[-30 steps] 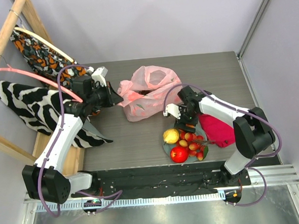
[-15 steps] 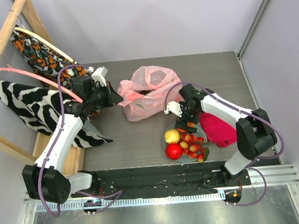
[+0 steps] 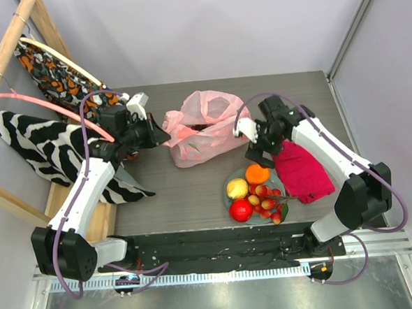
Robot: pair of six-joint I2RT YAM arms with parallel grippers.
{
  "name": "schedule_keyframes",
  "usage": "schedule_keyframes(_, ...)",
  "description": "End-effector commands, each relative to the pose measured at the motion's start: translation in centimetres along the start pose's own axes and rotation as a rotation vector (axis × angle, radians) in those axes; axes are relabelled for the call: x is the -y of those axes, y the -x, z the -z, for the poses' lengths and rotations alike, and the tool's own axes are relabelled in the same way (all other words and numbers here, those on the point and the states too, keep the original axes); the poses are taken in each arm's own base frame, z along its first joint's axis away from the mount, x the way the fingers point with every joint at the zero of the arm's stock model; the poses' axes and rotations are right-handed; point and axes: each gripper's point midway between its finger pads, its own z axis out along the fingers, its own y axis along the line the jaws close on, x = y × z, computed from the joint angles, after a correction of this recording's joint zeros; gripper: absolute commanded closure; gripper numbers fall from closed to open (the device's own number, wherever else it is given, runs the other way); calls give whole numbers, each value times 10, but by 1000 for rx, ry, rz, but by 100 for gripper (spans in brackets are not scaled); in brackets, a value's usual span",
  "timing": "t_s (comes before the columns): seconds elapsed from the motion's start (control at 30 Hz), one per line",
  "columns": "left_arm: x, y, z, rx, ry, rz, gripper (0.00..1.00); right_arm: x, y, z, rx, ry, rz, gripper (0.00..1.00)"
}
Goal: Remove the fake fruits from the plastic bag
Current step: Place the fake fruit on the plate, then take out the fake fruit from the plastic bag.
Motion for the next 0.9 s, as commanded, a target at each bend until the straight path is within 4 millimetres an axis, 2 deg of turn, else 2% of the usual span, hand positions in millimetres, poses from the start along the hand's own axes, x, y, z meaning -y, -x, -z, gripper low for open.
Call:
schedule_keyframes(0.0,1,-1,3,21,-23,12,100,15,85,81,315,-23,-29,4)
schedule_keyframes(0.03,-1,-9,3,5,-19,29,100,17,97,90,352,-15,-28,5)
schedule_keyframes(0.07,-2,-10,2,6,-18,39,100,25,118,112,419,-41,-40,5)
schedule_keyframes(0.13,-3,-18,1,-6,-20,64,100,27,141,115,467,-10,-55,9)
schedule_keyframes(0.17,-3,-19,1,-6,-21,70,100,30,154,128,505,-22,-44,10)
schedule_keyframes(0.2,-3,-20,1,-6,-21,76,100,29,161,129,517,-10,-58,11)
schedule_keyframes(0.3,-5,-26,1,-16,-17,91,100,22,179,120,525,18,-30,14)
schedule_keyframes(0.33,-5,-27,2,-16,-17,93,100,20,179,107,490,9,-31,16)
schedule_keyframes(0.4,-9,-33,4,-24,4,100,100,12,195,95,503,4,-3,20)
schedule_keyframes(0.43,-9,-36,8,-25,14,105,100,11,197,81,482,3,-8,22)
schedule_keyframes(0.47,-11,-42,8,-35,21,108,100,9,211,77,505,-12,7,24)
schedule_keyframes(0.53,-10,-49,14,-38,22,116,100,10,221,64,507,-4,-38,30)
schedule_keyframes(0.57,-10,-53,15,-44,20,127,100,14,228,48,499,5,-55,32)
schedule_keyframes(0.6,-12,-60,16,-55,24,137,100,13,233,42,501,22,-66,32)
schedule_keyframes(0.63,-12,-64,17,-62,26,145,100,15,242,47,525,31,-68,32)
schedule_keyframes(0.67,-12,-70,20,-68,30,158,100,11,250,38,526,87,-73,31)
schedule_keyframes(0.7,-14,-74,20,-78,39,172,100,12,260,47,555,87,-60,32)
schedule_keyframes(0.8,-20,-89,23,-101,74,213,100,12,268,53,580,110,-68,31)
schedule_keyframes(0.87,-29,-89,25,-98,132,217,100,6,273,56,603,150,-62,31)
